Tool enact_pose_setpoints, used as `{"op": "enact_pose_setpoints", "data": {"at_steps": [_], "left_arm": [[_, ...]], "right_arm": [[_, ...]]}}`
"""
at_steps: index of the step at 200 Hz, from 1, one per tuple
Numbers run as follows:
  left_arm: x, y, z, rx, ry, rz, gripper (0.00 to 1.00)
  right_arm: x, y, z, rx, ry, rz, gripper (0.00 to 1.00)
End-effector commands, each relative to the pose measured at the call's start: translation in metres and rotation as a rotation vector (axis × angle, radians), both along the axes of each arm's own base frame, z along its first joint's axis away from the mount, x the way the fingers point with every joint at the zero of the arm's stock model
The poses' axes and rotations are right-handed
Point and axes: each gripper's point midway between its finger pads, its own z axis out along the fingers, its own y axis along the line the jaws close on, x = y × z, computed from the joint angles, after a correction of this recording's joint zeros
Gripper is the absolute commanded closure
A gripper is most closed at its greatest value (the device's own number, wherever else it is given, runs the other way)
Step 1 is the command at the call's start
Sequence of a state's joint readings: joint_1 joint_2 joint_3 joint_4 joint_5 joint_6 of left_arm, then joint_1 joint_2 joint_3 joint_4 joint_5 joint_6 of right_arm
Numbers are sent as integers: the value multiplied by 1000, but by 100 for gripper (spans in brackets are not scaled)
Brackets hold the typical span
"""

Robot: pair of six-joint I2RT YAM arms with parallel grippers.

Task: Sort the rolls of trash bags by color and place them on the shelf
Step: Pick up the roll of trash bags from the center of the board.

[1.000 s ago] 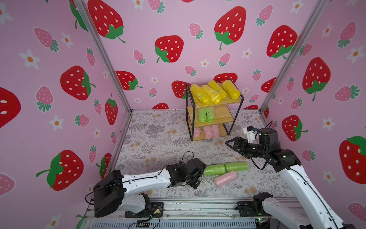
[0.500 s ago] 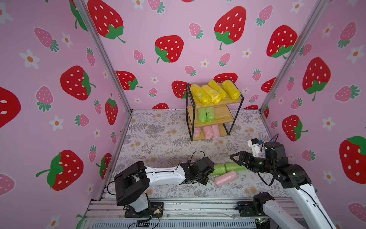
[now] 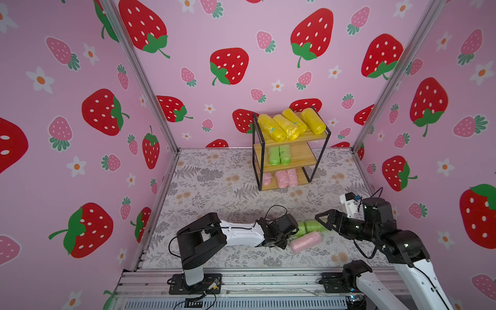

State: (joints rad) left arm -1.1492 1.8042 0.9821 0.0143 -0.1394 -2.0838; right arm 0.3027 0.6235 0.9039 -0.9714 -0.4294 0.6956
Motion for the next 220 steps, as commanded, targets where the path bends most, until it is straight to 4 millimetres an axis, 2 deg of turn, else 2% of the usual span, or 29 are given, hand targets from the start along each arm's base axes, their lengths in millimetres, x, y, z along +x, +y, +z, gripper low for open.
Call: {"op": "enact_pose_setpoints", "data": {"at_steps": [1, 47, 71, 78, 97, 102, 131, 155, 189, 220], "left_arm": [[1, -5, 0, -132, 200, 310, 26], [2, -15, -16, -143, 188, 253, 60], [3, -14, -26, -106, 169, 209, 74], [4, -16, -27, -109, 160, 179, 81], [10, -27, -28, -134, 135, 93, 93], [10, -29, -27, -130, 135, 76, 100], [15, -36, -11, -99, 72, -23, 100], [24, -44, 9, -140, 0, -80, 100], [28, -56, 30, -230, -80, -166, 100], [19, -65, 50, -287, -134, -290, 100]], "right_arm": [[-11, -1, 9, 18, 3, 2, 10], [-42, -10, 38, 24, -19, 13, 10], [-59, -23, 43, -22, -12, -17, 11], [-65, -27, 43, -29, -13, -28, 11], [-77, -38, 44, -29, -48, -74, 11], [-80, -40, 43, -24, -58, -85, 11], [-86, -45, 34, 8, -89, -131, 10], [-85, -44, 30, 12, -84, -133, 10], [-79, -35, 37, 80, -123, -119, 2], [-74, -23, 47, 195, -186, -98, 1]]}}
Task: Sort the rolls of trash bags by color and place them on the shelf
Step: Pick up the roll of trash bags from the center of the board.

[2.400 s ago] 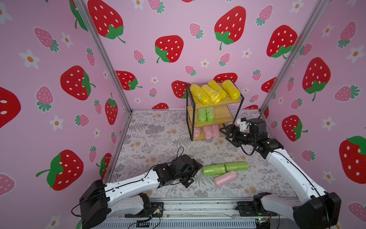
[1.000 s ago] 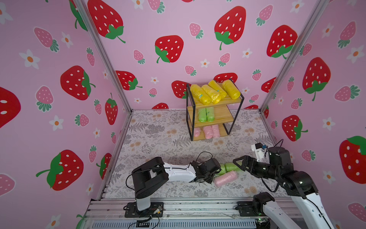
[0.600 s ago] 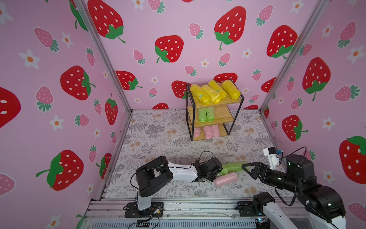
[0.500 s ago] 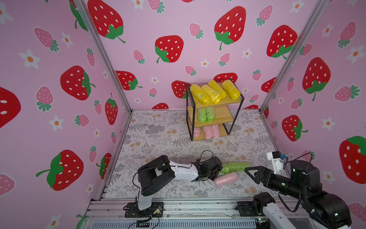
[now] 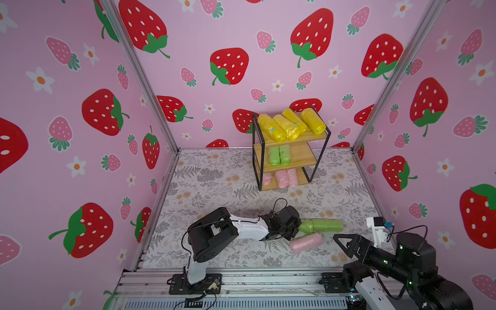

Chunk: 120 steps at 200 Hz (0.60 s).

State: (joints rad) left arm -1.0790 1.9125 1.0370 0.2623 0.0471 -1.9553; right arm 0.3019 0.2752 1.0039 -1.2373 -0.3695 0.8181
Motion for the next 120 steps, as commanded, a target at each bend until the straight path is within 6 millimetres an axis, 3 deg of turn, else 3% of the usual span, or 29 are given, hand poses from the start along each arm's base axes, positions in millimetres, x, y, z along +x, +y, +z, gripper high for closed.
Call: {"op": "enact_pose_setpoints", "data": {"at_steps": [1, 40, 72, 120], "left_arm": [[-6, -16, 39, -101, -101, -133, 100], [-26, 6, 85, 32, -263, -332, 100], [-28, 27, 124, 69, -429, -352, 100], [-40, 38, 142, 15, -536, -397, 100]], "right_arm": [[4, 12, 17, 106, -79, 25, 1], [7, 22, 11, 137, -19, 67, 0], [16, 35, 8, 202, 27, 95, 0], [29, 56, 10, 285, 80, 170, 3]]}}
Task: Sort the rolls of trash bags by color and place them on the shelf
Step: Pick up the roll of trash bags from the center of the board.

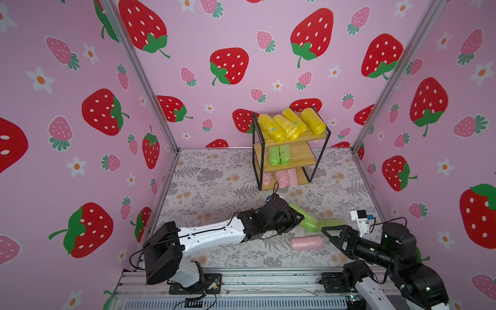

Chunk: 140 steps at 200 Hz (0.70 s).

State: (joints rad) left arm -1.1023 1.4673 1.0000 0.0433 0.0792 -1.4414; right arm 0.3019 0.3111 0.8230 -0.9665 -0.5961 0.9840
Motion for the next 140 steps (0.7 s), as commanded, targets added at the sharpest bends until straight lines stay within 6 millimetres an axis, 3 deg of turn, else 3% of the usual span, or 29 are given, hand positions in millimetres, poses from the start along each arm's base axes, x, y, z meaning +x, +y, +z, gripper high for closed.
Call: {"op": "enact_pose_setpoints", "data": {"at_steps": [1, 36, 68, 118, 140], "left_arm": [[-5, 5, -2, 18, -87, -47, 100], [-14, 17, 14, -2, -183, -65, 100], [-18, 32, 31, 26, -255, -74, 100], [-19, 50, 37, 38, -284, -48, 100], [-20, 55, 39, 32, -294, -35, 100]], "right_arm": [[5, 13, 17, 58, -17, 58, 3], [16, 19, 19, 70, -7, 77, 4], [27, 28, 7, 35, 33, 104, 4], [36, 52, 2, -78, -23, 171, 3], [38, 68, 10, -9, -84, 183, 1]]}}
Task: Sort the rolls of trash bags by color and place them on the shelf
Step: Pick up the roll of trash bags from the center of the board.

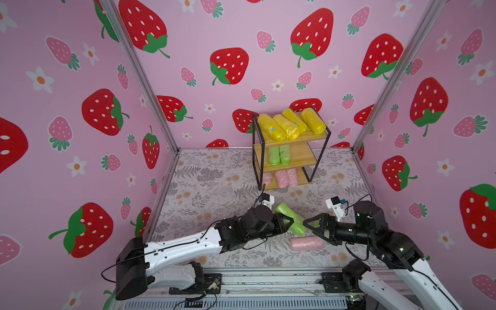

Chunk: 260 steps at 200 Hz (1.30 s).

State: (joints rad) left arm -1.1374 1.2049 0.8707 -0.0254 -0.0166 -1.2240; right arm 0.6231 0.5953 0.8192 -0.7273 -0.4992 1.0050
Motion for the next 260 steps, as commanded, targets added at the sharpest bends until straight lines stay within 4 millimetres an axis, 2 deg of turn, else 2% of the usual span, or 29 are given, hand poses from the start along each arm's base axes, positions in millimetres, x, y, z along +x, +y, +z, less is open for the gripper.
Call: {"op": "enact_pose_setpoints", "data": {"at_steps": [1, 25, 72, 108, 170, 223, 260], "left_arm": [[2, 6, 8, -11, -50, 16, 100], [1, 11, 10, -30, -48, 36, 100], [1, 19, 13, -66, -54, 67, 100], [3, 26, 17, -122, -49, 115, 100], [9, 48, 28, -233, -56, 215, 100], [8, 60, 23, -296, -43, 251, 100], [7, 62, 27, -317, -47, 252, 100]], "right_arm": [[16, 11, 17, 71, -118, -44, 0], [17, 19, 24, 167, -163, -60, 1], [16, 38, 27, 163, -178, -14, 1], [15, 50, 15, 140, -168, -1, 1], [8, 55, -15, 89, -129, -8, 1], [11, 71, -13, 115, -128, 8, 1], [17, 83, -13, 141, -123, 12, 0]]}}
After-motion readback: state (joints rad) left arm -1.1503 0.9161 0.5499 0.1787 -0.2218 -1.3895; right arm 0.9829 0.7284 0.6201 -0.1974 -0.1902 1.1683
